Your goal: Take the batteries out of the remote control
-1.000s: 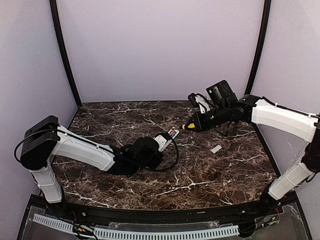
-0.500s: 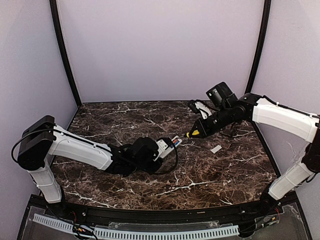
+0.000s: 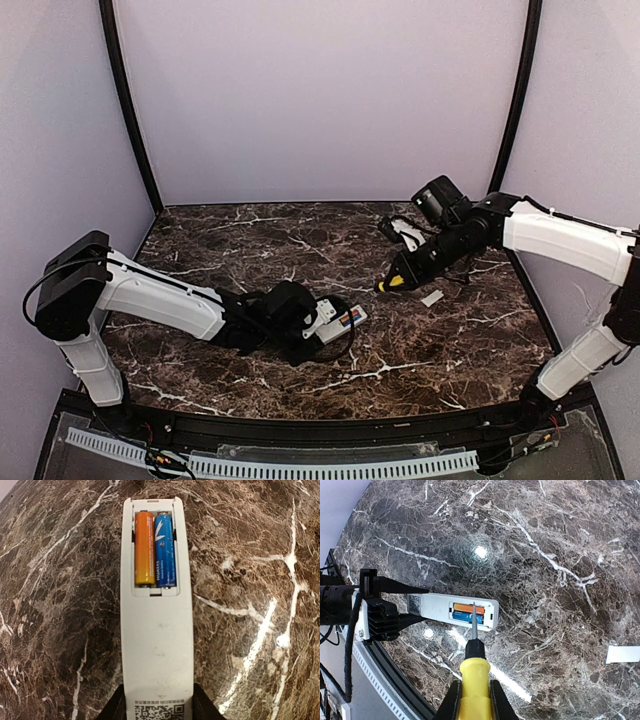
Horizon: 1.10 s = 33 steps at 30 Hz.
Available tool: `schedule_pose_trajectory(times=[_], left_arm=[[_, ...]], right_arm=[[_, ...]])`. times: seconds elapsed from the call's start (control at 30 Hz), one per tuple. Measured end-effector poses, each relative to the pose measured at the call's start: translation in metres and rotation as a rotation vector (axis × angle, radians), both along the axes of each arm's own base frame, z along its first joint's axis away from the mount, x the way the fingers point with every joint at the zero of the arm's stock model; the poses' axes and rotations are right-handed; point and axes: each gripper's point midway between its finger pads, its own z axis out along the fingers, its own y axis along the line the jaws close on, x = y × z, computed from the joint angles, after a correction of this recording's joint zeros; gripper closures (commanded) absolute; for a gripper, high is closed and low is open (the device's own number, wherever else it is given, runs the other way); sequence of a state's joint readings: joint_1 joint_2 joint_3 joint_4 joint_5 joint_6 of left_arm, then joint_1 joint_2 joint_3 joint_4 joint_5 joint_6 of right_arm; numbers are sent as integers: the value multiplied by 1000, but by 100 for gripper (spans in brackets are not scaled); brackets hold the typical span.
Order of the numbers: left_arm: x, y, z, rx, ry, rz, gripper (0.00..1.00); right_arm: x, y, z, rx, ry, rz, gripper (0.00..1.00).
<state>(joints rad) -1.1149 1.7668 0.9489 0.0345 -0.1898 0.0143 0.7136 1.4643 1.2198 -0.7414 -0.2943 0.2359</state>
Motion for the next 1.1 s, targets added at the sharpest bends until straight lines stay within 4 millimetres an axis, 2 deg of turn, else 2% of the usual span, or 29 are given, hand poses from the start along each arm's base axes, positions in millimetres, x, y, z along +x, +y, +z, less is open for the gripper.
schedule_pose_trajectory(times=[0.47,0.93,1.1], left_arm=[[-20,3,-21,73,120,-62,100],[-22,4,-25,101,131,-75,100],[-21,4,-25,111,129,-79,100]], right_arm=[[-19,1,-44,-49,168,27,100],[-22,3,-69,-97,220,36,100],[-21,2,-71,-107,213,33,100]])
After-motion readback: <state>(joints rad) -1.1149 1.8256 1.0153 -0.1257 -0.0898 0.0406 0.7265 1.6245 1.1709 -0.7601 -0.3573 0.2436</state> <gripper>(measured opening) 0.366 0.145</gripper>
